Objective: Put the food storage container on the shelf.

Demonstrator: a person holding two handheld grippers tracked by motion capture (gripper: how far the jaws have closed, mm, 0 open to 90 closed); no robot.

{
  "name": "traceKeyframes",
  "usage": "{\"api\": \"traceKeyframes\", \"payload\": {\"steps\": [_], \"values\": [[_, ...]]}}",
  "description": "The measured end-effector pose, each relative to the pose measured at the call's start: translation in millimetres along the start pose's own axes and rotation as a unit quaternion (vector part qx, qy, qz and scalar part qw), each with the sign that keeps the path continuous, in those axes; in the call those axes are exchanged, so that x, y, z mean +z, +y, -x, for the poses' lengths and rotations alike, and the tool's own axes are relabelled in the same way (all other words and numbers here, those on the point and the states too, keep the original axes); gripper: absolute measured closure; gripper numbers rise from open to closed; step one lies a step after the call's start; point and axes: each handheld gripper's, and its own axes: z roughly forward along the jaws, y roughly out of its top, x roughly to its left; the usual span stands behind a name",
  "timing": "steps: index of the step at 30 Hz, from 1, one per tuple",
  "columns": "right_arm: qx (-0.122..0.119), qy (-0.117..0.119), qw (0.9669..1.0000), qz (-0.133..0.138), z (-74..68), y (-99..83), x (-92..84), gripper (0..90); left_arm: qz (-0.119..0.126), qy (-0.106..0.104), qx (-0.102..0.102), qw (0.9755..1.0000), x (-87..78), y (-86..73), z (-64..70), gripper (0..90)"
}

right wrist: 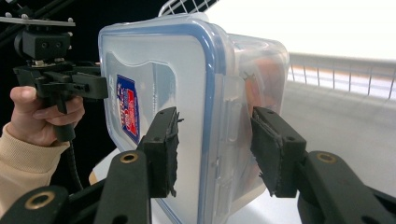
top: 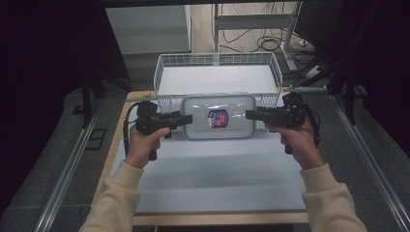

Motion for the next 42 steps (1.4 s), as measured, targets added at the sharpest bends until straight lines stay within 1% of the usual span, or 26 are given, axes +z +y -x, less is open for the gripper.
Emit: {"api": "traceKeyframes", "payload": {"steps": [2,3,4,5,9,12,13,14,16,20,21,23,25,26,27,28,30,32,33,34,35,36,37,38,40,42], "values": [[-0.005,-0.002,1.0,0.003,-1.4,7.5,-1.9,52.2,0.0,0.0,0.003,1.0,-0.6,3.8,0.9,49.3],[-0.005,-0.002,1.0,0.003,-1.4,7.5,-1.9,52.2,0.001,0.002,0.006,1.0,-1.3,8.2,1.9,49.3],[-0.011,-0.001,0.9999,0.01,-3.1,16.4,-3.3,52.2,0.005,0.003,0.011,0.9999,-3.7,17.6,3.3,49.3],[-0.011,-0.001,0.9999,0.01,-3.1,16.4,-3.3,52.2,0.005,0.003,0.011,0.9999,-3.7,17.6,3.3,49.3],[-0.016,0.0,0.9997,0.018,-5.5,35.0,-4.4,52.1,0.009,0.005,0.017,0.9998,-6.8,37.9,4.5,49.3],[-0.02,-0.003,0.9996,0.021,-5.4,45.8,-4.8,52.1,0.012,0.003,0.017,0.9998,-6.0,47.8,2.8,49.3],[-0.02,-0.003,0.9996,0.021,-5.4,45.8,-4.8,52.1,0.012,0.003,0.017,0.9998,-6.0,47.8,2.8,49.3],[-0.022,-0.005,0.9995,0.021,-4.5,53.0,-5.4,52.0,0.013,0.003,0.019,0.9997,-4.7,54.0,2.0,49.3],[-0.025,-0.005,0.9994,0.023,-2.9,58.7,-5.6,52.1,0.014,0.002,0.021,0.9997,-3.0,61.0,0.3,49.4],[-0.023,-0.007,0.9994,0.025,1.2,69.1,-5.2,52.0,0.014,0.002,0.023,0.9996,0.3,73.8,-2.7,49.3],[-0.02,-0.008,0.9994,0.025,2.8,72.6,-4.9,52.0,0.013,0.003,0.023,0.9996,1.6,79.6,-3.9,49.3],[-0.014,-0.005,0.9995,0.028,9.1,83.2,-2.9,52.0,0.012,0.002,0.027,0.9996,4.2,91.5,-7.7,49.3],[-0.007,-0.003,0.9995,0.029,13.1,88.8,-0.4,52.0,0.009,0.004,0.025,0.9996,6.7,98.6,-11.8,49.3],[-0.006,-0.005,0.9995,0.03,15.5,91.9,1.4,51.9,0.009,0.004,0.025,0.9996,6.7,98.6,-11.8,49.3],[-0.006,-0.005,0.9995,0.03,15.5,91.9,1.4,51.9,0.007,0.005,0.019,0.9998,9.1,101.9,-15.1,49.3],[-0.001,-0.006,0.9997,0.025,21.9,98.5,5.5,51.9,0.006,0.005,0.015,0.9999,13.2,105.2,-19.9,49.3],[0.007,-0.006,0.9998,0.019,27.9,102.4,8.6,51.8,0.002,0.008,0.006,1.0,19.0,107.5,-24.5,49.3],[0.015,-0.007,0.9998,0.013,35.8,105.0,12.9,51.8,-0.008,0.006,0.002,1.0,25.1,110.7,-33.7,49.3],[0.015,-0.007,0.9998,0.013,35.8,105.0,12.9,51.8,-0.008,0.006,0.002,1.0,25.1,110.7,-33.7,49.3],[0.025,-0.01,0.9996,0.009,44.1,106.8,18.6,51.7,-0.013,0.005,-0.002,0.9999,29.9,113.3,-40.6,49.3],[0.025,-0.01,0.9996,0.009,44.1,106.8,18.6,51.7,-0.013,0.005,-0.002,0.9999,29.9,113.3,-40.6,49.2],[0.036,-0.01,0.9993,0.004,51.0,107.6,23.4,51.7,-0.017,0.005,-0.009,0.9998,34.4,114.8,-47.2,49.2],[0.039,-0.011,0.9992,0.003,53.6,107.8,25.1,51.6,-0.017,0.005,-0.009,0.9998,34.4,114.8,-47.2,49.2],[0.042,-0.012,0.999,0.001,57.2,108.1,27.4,51.6,-0.023,0.006,-0.013,0.9996,38.7,114.7,-52.1,49.2],[0.044,-0.012,0.9989,-0.002,59.3,108.3,28.7,51.6,-0.023,0.005,-0.018,0.9996,40.9,114.4,-54.2,49.2],[0.052,-0.015,0.9984,-0.011,66.8,109.0,34.0,51.5,-0.03,0.004,-0.022,0.9993,46.2,113.9,-61.8,49.1]]}}
